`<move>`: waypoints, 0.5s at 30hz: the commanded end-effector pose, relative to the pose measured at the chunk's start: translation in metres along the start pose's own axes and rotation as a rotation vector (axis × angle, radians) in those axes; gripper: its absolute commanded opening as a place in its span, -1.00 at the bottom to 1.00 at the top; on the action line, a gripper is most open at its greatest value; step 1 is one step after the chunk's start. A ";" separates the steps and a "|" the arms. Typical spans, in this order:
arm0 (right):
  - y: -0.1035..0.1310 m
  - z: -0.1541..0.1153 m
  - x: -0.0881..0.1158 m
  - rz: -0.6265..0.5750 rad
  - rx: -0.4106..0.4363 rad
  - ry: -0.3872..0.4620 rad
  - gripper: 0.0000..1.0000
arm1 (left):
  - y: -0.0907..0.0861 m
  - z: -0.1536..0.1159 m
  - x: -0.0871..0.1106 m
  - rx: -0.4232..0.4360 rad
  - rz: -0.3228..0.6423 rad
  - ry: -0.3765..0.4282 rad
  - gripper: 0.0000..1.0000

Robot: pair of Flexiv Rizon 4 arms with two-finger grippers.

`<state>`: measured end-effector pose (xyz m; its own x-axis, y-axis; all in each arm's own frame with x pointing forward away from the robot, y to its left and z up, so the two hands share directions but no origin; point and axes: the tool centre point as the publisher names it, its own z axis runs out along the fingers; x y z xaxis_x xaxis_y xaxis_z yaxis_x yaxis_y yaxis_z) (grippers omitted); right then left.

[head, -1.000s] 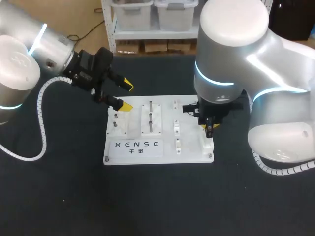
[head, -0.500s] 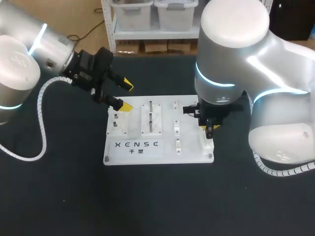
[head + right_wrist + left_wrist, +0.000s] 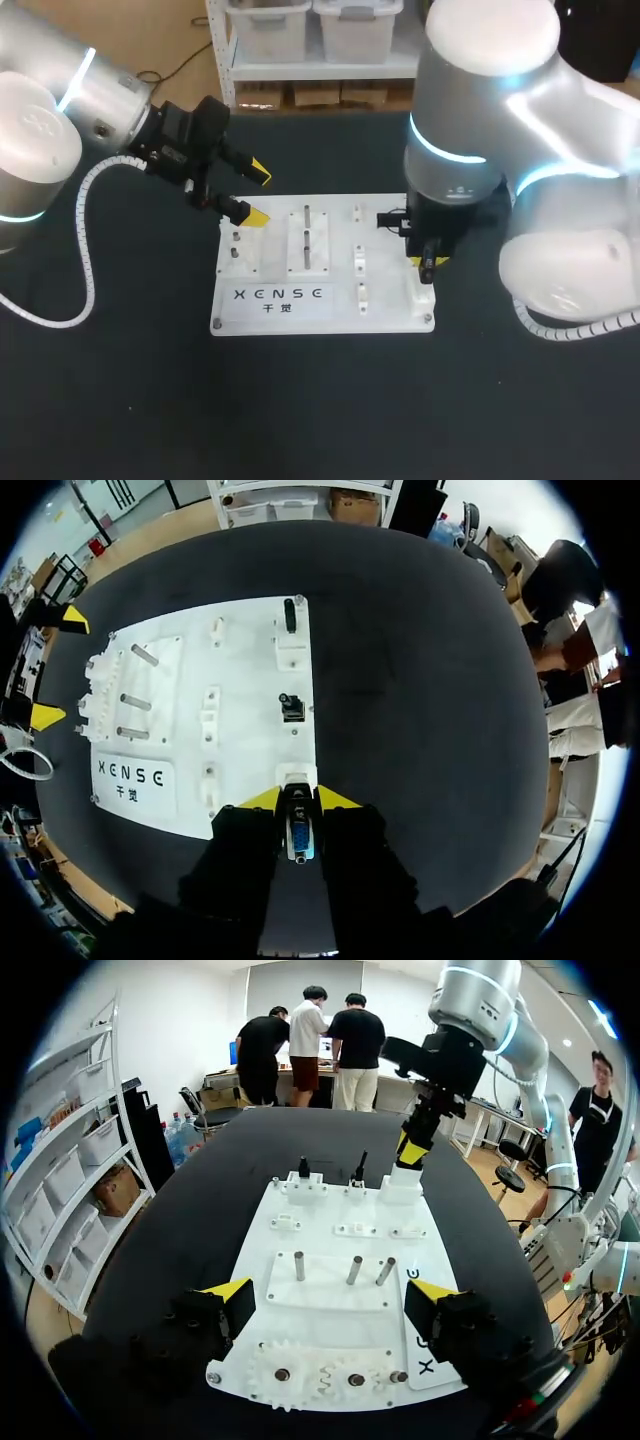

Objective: Insert the USB connector, Ethernet cable, and multi-pin plug into their matching sockets one by one.

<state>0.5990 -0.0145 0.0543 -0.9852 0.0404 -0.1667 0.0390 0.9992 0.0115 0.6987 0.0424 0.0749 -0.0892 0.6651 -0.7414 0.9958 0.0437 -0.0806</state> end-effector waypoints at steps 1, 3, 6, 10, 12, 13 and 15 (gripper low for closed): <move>-0.001 0.046 0.008 -0.001 0.007 0.048 -1.00 | 0.001 0.000 0.000 0.003 0.000 0.003 1.00; -0.002 0.050 0.010 -0.004 0.008 0.061 -1.00 | 0.001 0.000 0.000 0.003 0.000 0.003 1.00; -0.002 0.053 0.011 -0.009 0.005 0.076 -1.00 | 0.001 0.000 0.000 0.003 0.000 0.003 1.00; 0.001 0.046 0.008 -0.031 -0.007 0.063 -1.00 | 0.001 0.000 0.000 0.003 0.000 0.003 1.00; 0.003 0.038 0.003 -0.038 -0.017 0.039 -1.00 | 0.001 0.000 0.000 0.003 0.000 0.003 1.00; 0.003 0.035 0.001 -0.039 -0.020 0.031 -0.94 | 0.001 0.000 0.000 0.003 0.000 0.003 1.00; 0.005 0.025 -0.004 -0.057 -0.021 -0.003 -0.15 | 0.001 0.000 0.000 0.003 0.000 0.003 1.00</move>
<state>0.6069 -0.0091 0.0584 -0.9919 -0.0129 -0.1261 -0.0159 0.9996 0.0228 0.6987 0.0424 0.0749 -0.0892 0.6651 -0.7414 0.9958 0.0437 -0.0806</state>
